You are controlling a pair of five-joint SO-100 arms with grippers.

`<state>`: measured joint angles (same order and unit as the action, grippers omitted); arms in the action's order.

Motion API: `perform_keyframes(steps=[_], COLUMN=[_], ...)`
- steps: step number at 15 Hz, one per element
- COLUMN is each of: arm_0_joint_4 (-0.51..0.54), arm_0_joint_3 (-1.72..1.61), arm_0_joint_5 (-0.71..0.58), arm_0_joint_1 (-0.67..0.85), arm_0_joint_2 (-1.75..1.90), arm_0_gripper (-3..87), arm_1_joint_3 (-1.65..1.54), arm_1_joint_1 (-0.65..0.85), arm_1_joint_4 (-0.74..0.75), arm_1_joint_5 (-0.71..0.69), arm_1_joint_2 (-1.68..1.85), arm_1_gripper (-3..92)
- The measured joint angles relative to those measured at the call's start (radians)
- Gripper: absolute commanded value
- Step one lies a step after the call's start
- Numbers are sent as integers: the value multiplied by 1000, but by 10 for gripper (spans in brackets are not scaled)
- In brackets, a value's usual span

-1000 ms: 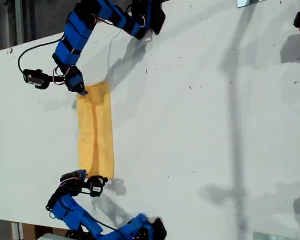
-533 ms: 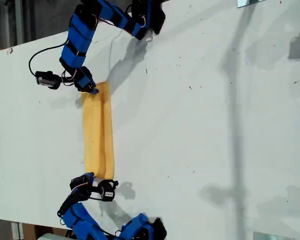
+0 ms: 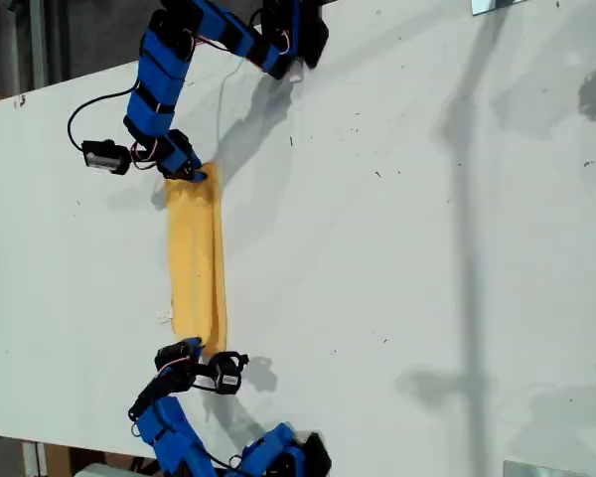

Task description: Grasp corners of a square towel and fold twice.

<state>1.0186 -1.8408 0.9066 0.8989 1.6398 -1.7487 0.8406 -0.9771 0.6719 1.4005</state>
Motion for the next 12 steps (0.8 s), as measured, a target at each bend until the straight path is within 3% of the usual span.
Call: perform_keyframes(steps=[1, 3, 6, 9, 12], arm_0_joint_4=[9, 14, 49, 26, -5], arm_0_joint_3=[0, 0, -75, -101, -163], arm_0_joint_5=[0, 8, 100, 152, 153], arm_0_joint_1=[0, 0, -51, -147, -143], arm_0_joint_2=[0, 0, 0, 0, 14], arm_0_gripper=[123, 168, 156, 152, 146], arm_1_joint_3=[0, 0, -2, -18, -20], arm_1_joint_1=[-11, -17, -17, -2, 32], arm_1_joint_4=[0, -12, -35, -44, -75], arm_1_joint_5=[0, 0, 0, 0, 0], arm_1_joint_2=[0, 0, 37, 55, 77], arm_1_gripper=[247, 259, 283, 291, 325])
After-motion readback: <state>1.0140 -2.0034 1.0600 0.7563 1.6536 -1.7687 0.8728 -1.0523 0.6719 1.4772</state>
